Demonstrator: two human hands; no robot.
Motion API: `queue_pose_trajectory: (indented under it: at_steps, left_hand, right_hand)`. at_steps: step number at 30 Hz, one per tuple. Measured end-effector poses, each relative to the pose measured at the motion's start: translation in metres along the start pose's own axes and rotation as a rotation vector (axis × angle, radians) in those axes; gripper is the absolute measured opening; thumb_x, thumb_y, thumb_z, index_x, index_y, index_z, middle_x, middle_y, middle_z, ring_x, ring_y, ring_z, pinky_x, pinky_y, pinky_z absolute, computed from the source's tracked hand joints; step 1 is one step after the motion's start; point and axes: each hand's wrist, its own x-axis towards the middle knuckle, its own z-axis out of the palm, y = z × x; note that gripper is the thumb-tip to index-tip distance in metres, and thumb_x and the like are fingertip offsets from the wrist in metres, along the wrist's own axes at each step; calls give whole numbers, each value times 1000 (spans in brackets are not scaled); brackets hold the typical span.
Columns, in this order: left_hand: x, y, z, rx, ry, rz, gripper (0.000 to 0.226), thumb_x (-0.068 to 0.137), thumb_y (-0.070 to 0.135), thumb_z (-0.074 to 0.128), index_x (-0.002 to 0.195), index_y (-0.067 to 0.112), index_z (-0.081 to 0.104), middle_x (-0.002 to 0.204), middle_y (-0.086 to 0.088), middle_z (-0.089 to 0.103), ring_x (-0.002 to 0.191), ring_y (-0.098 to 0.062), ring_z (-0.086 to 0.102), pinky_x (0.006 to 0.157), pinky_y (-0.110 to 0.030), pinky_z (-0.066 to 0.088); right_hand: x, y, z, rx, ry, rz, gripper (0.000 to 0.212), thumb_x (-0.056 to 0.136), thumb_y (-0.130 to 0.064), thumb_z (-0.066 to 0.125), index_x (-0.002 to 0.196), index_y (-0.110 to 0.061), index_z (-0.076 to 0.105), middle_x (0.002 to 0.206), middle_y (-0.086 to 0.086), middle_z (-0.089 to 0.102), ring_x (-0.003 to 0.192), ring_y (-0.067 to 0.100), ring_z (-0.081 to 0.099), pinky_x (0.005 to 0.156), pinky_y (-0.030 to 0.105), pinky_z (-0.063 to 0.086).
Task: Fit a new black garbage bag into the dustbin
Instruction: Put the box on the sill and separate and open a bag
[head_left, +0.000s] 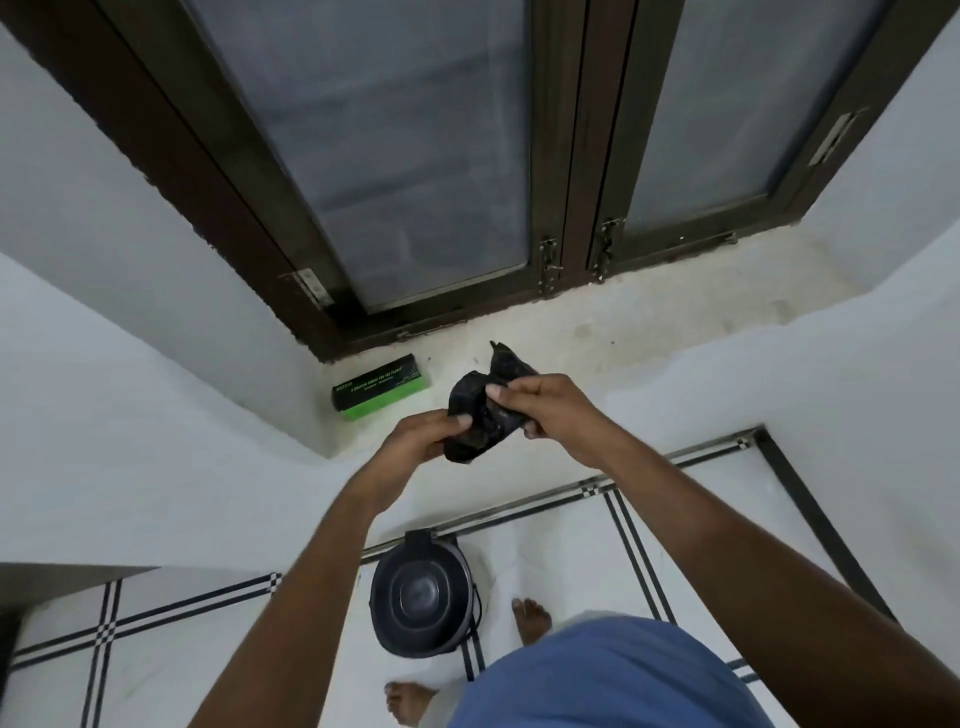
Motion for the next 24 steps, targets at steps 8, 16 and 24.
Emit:
queue_pose_trajectory:
  at_steps: [8, 16, 24]
  left_hand:
    - [-94, -26, -26, -112, 70, -41, 37, 97, 27, 76, 115, -5, 75, 121, -30, 76, 116, -44, 73, 121, -61, 47]
    - [-200, -39, -57, -185, 144, -56, 62, 77, 73, 86, 96, 14, 77, 85, -8, 71, 73, -23, 69, 72, -30, 62]
    - [-245, -56, -85, -418, 360, -61, 30, 114, 26, 52, 130, 5, 67, 106, -15, 78, 89, -31, 82, 78, -45, 70]
  right_hand:
    - [-16, -40, 35, 131, -393, 42, 25, 106, -20, 73, 83, -19, 83, 70, -3, 61, 59, 10, 40, 59, 20, 40]
    - [-21, -54, 103, 165, -130, -23, 39, 92, -32, 91, 113, -1, 82, 104, 8, 77, 58, 8, 43, 59, 21, 45]
    - [-88, -32, 204, 178, 89, 72, 82, 101, -70, 63, 157, -12, 50, 147, 8, 64, 120, 24, 71, 96, 41, 65]
